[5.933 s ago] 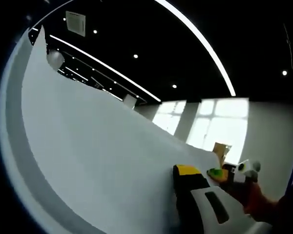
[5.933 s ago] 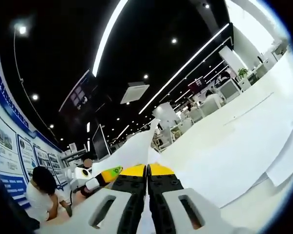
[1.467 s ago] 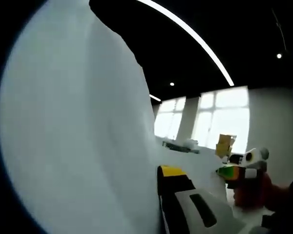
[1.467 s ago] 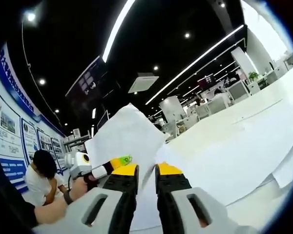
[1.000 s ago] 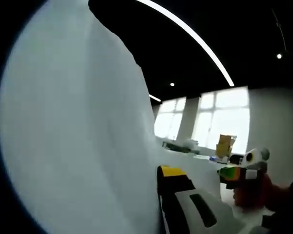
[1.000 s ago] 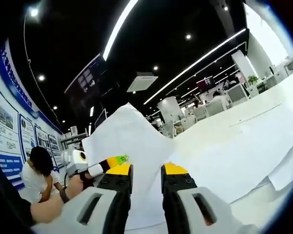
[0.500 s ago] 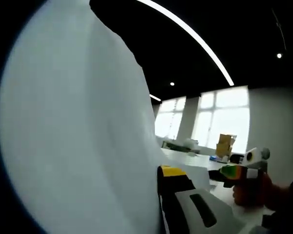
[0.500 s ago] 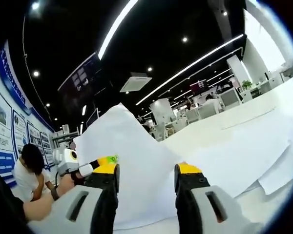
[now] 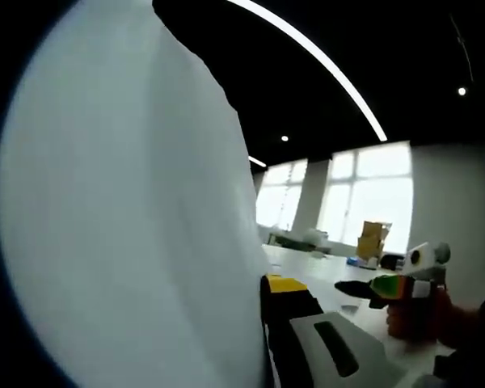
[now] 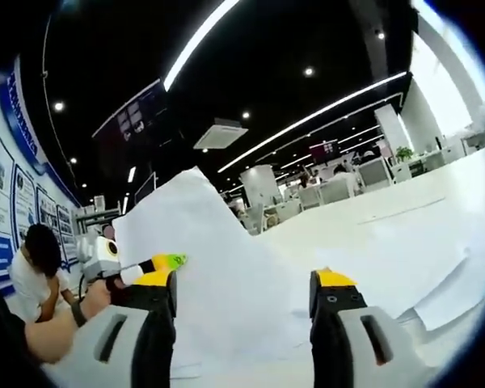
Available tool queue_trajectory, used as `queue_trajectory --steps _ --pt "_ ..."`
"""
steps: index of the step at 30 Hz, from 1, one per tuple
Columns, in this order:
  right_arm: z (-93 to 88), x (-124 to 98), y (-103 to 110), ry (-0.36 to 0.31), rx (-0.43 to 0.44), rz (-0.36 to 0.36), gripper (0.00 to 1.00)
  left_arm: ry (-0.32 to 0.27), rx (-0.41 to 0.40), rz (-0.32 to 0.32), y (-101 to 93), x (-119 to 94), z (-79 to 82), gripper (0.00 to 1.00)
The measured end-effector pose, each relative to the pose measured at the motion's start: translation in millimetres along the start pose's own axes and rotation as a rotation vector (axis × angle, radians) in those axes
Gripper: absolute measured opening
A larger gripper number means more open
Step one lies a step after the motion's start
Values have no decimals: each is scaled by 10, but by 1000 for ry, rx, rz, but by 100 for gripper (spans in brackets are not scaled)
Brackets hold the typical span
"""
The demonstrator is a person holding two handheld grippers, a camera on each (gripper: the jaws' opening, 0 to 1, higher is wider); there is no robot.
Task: Organize the stack of printing papers by aligning and flattening the scattered papers on the table
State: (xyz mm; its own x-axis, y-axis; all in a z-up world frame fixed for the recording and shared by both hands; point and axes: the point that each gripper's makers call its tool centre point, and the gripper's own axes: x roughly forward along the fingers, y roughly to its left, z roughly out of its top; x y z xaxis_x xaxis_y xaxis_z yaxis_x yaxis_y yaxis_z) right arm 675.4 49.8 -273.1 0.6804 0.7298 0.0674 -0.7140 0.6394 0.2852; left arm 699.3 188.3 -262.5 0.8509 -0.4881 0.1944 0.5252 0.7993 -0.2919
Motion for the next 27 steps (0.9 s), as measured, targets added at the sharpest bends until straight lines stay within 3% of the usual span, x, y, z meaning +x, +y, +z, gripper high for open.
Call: queue_trajectory --steps 15,27 --pt "-38 -35 -199 48 -97 -89 70 2 2 1 21 9 -4 6" --pt "-44 -65 -313 65 -107 -125 72 5 4 2 14 6 -8 6"
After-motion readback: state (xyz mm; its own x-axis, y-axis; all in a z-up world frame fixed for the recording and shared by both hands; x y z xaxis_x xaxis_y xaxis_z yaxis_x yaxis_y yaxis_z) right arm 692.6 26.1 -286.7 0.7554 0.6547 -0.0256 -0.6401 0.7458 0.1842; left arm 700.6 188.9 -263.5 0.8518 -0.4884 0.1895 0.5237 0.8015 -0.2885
